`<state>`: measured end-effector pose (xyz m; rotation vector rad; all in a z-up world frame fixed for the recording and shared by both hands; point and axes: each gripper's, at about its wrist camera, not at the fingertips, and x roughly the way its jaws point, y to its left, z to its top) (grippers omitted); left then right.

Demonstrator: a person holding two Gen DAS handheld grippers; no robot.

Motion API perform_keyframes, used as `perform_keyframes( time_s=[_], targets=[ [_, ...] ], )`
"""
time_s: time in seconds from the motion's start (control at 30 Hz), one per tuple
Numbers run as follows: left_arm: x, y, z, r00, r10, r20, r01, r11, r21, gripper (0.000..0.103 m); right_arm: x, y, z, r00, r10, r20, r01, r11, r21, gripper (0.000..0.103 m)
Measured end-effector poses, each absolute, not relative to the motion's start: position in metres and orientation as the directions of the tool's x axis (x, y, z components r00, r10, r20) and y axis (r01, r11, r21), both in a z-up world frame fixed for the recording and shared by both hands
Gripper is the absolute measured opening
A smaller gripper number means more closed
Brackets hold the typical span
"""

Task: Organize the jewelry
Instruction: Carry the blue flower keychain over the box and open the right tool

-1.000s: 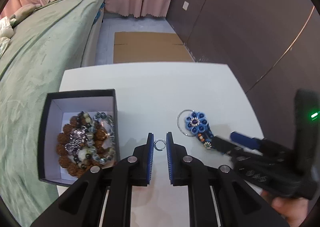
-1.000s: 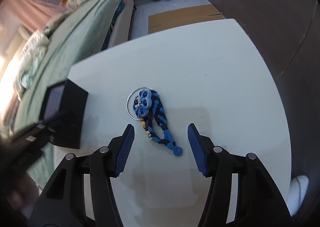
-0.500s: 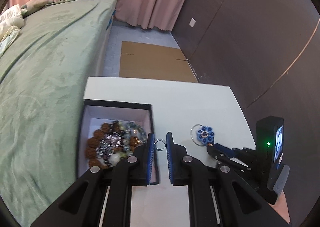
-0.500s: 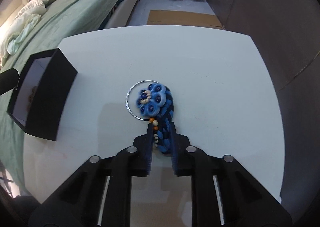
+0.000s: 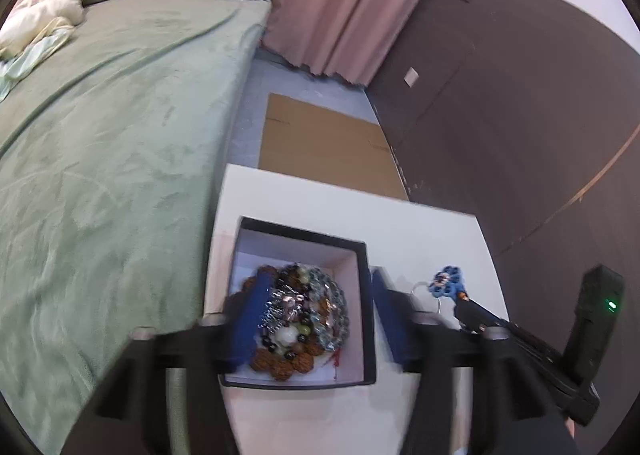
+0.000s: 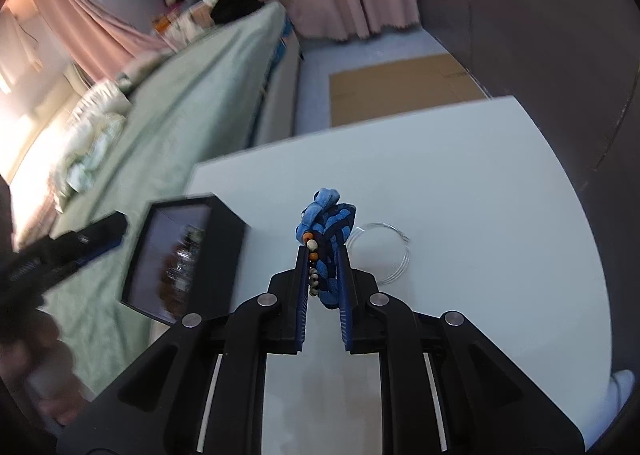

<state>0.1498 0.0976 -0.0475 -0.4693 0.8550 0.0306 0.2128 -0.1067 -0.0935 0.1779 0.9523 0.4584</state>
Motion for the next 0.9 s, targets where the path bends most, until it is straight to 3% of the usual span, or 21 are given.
perform_keyframes(
  time_s=[0.07,0.13,0.23,0.3,0.37,0.7,0.73,0.8,0.83,0.87,0.9],
  targets=[
    [0.147,0.104,-0.045,0.668,-0.154,-0.728,-0.220,0.893,-0.391,0.057,0.209,-0.104,-0.084,0.513,0.489,-0.705,-0.314,0.872,0.377,0.014],
    [0.146,0.109,-0.045,0.671,-0.151,-0.726,-0.230,0.888,-0.397,0.064,0.205,-0.101,-0.076,0.529,0.530,-0.664,-0.335,0.848,0.410,0.014],
    [0.143,0.117,-0.044,0.679,-0.141,-0.720,-0.246,0.881,-0.405,0.076,0.200,-0.094,-0.067,0.535,0.579,-0.615,-0.372,0.815,0.444,0.014],
    [0.141,0.123,-0.043,0.687,-0.134,-0.714,-0.253,0.877,-0.408,0.089,0.197,-0.088,-0.062,0.532,0.612,-0.585,-0.399,0.791,0.465,0.014],
    [0.139,0.128,-0.040,0.698,-0.120,-0.706,-0.262,0.875,-0.408,0.094,0.195,-0.082,-0.059,0.525,0.636,-0.565,-0.420,0.771,0.478,0.014],
    [0.134,0.143,-0.043,0.685,-0.081,-0.724,-0.317,0.862,-0.396,0.094,0.187,-0.043,-0.061,0.411,0.735,-0.539,-0.498,0.676,0.543,0.015],
    [0.133,0.144,-0.043,0.685,-0.078,-0.724,-0.319,0.862,-0.395,0.094,0.186,-0.041,-0.063,0.389,0.742,-0.546,-0.509,0.667,0.544,0.016],
    [0.132,0.146,-0.043,0.683,-0.074,-0.726,-0.323,0.861,-0.392,0.094,0.185,-0.035,-0.066,0.363,0.740,-0.566,-0.515,0.666,0.540,0.031],
    [0.132,0.147,-0.043,0.683,-0.074,-0.727,-0.325,0.861,-0.392,0.094,0.185,-0.033,-0.067,0.357,0.734,-0.577,-0.514,0.671,0.535,0.047],
    [0.132,0.148,-0.043,0.682,-0.073,-0.728,-0.327,0.859,-0.393,0.094,0.184,-0.035,-0.067,0.374,0.724,-0.580,-0.509,0.683,0.524,0.056],
    [0.132,0.148,-0.043,0.682,-0.074,-0.728,-0.328,0.858,-0.394,0.094,0.182,-0.037,-0.067,0.386,0.718,-0.579,-0.505,0.690,0.518,0.059]
  ],
)
